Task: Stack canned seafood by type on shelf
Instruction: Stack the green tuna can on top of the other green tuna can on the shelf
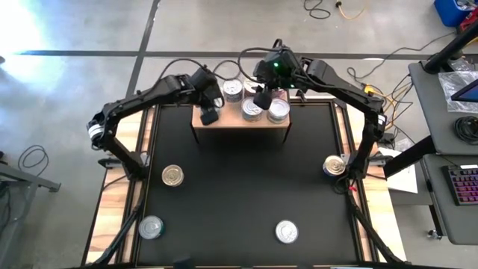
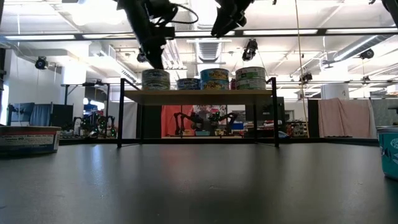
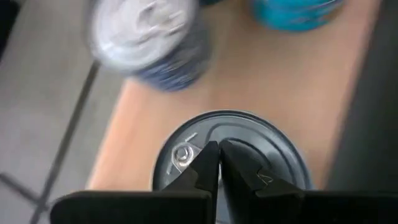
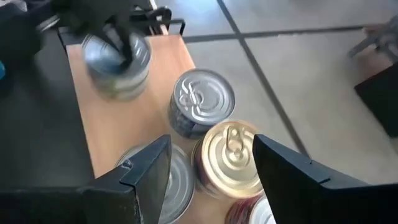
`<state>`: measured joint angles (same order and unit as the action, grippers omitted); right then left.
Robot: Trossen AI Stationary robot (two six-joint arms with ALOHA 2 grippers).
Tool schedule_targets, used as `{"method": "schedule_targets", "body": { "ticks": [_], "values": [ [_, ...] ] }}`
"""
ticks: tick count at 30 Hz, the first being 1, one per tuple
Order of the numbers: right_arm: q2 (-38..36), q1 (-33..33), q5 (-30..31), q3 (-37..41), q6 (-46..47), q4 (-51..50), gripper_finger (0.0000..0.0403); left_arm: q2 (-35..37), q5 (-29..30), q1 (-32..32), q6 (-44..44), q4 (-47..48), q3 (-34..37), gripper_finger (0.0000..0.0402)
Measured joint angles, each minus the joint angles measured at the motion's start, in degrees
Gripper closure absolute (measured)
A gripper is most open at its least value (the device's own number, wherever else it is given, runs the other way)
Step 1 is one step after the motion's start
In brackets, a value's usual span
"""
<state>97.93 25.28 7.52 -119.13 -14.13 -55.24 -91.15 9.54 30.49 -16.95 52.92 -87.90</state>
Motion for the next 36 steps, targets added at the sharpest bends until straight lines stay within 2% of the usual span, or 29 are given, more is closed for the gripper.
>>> {"method": "schedule_targets", "body": {
  "ticks": [6, 10, 24, 29, 33, 36],
  "values": [
    [0.00, -0.38, -0.06, 0.00, 2.62, -4.39, 0.0184, 0.10, 0.09, 6.54, -2.79, -0.21, 0.04, 0.0401],
    [0.00, -2.11, -0.39, -0.29, 2.48, -6.92, 0.0184, -0.92, -3.55, 9.55, -5.16, -4.85, 0.10, 0.0401],
    [-0.39, -7.45, -0.41, -0.42, 6.93, -10.03, 0.0184, -3.11, -4.48, 12.81, -17.60, -13.19, 0.03, 0.0401],
    [-0.42, -7.44, -0.41, -0.42, 6.99, -10.91, 0.0184, -3.10, -4.45, 13.72, -17.08, -14.14, 0.04, 0.0401],
    [-0.44, -7.41, -0.38, -0.42, 6.13, -10.86, 0.0184, -1.35, -5.07, 13.54, -13.84, -10.13, -1.51, 0.0401],
    [-0.44, -7.41, -0.41, -0.42, 5.99, -10.76, 0.0184, 0.98, -9.58, 13.55, -11.00, -5.26, -3.31, 0.0401]
  ]
}}
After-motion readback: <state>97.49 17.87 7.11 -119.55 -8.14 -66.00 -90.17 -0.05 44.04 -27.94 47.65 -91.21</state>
